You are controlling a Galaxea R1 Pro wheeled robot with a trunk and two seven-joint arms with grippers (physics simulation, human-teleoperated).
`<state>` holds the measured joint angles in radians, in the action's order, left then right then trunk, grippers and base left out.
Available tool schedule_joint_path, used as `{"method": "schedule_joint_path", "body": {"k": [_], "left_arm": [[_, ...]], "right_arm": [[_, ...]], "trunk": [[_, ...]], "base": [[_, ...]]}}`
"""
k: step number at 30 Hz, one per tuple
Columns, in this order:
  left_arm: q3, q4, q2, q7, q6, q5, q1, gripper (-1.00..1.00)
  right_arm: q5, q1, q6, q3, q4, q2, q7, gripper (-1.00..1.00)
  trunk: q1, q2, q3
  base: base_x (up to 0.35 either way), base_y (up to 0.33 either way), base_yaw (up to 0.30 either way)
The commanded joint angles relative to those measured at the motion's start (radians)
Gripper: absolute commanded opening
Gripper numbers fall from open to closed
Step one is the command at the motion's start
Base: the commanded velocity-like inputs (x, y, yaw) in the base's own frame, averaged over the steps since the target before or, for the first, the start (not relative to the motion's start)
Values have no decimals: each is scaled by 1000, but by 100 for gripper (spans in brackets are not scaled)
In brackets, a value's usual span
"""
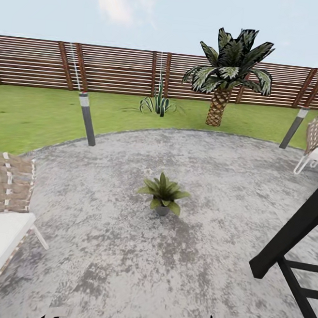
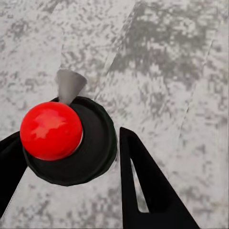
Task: Pick up the pesticide atomizer in the garden and spray insectifuge to fully cover both potted plants in the garden.
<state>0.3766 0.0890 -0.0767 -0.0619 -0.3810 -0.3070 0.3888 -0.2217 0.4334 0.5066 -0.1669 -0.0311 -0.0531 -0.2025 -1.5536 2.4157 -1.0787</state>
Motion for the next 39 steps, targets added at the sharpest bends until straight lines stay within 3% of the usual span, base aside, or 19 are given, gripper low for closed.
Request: {"method": "schedule_joint_path", "body": {"k": [1,13,25,39], "left_arm": [[4,-2,0,-6,-4,-11,1,-100],[4,-2,0,-6,-4,-10,1,-100],[4,-2,0,-6,-4,-11,1,-100],[4,-2,0,-6,-4,-11,1,-100]], "right_arm": [[-10,1,3,-7,1,1,-4,100],[-10,1,3,-6,1,4,-3,100],[-10,1,3,-6,2,4,-3,100],[-10,1,3,-7,0,4,-3,100]], "trunk": [[0,0,-1],[0,0,-1],[0,0,4],[0,0,4]], "base": [[339,0,0],[339,0,-1],[318,0,-170],[28,0,-4]]}}
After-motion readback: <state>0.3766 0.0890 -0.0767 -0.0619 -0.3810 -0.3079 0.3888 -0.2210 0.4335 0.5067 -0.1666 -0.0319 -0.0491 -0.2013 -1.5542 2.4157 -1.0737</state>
